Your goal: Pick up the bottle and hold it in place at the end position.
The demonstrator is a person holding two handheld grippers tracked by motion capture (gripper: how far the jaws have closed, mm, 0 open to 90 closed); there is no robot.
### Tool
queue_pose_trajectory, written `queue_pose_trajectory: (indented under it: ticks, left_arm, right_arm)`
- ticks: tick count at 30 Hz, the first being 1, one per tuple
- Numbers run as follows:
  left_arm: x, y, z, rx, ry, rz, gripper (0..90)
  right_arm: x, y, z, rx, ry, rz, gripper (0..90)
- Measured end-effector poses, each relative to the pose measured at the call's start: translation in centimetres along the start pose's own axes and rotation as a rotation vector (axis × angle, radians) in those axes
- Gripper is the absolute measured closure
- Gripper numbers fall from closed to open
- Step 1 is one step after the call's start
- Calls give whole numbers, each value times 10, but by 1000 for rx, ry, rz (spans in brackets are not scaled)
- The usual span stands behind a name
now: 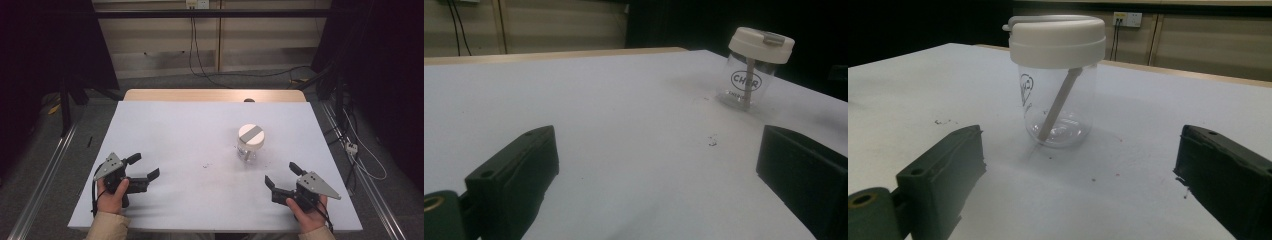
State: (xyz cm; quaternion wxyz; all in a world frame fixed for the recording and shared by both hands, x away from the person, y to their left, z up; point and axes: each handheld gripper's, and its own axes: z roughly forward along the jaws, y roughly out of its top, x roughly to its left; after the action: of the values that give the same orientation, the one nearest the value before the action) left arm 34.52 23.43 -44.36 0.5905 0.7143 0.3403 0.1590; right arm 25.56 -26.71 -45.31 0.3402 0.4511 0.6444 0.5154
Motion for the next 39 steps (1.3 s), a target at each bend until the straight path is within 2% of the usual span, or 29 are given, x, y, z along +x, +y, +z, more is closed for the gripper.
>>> queue_pose_trajectory:
  ticks: [8, 11, 14, 22, 27, 33, 39]
  left_arm:
    - [-3, 0, -3, -8, -14, 5, 31]
    - [-3, 0, -5, -6, -8, 23, 32]
    - [-2, 0, -6, -13, -6, 18, 32]
    - [-3, 2, -2, -14, -17, 34, 31]
    - [-5, 2, 0, 1, -31, 42, 32]
    - [-5, 1, -1, 2, -28, 49, 32]
    - [-6, 0, -3, 13, -31, 58, 31]
  right_arm:
    - [0, 3, 10, -2, 12, -10, 52]
    - [1, 5, 17, 0, 15, -20, 54]
    - [0, 6, 26, 11, 13, -29, 59]
    - [-8, 13, 56, 75, -12, -45, 60]
    - [-6, 18, 71, 84, 6, -35, 66]
    - [-2, 23, 91, 94, 19, -30, 69]
    - [-1, 25, 103, 115, 15, -32, 43]
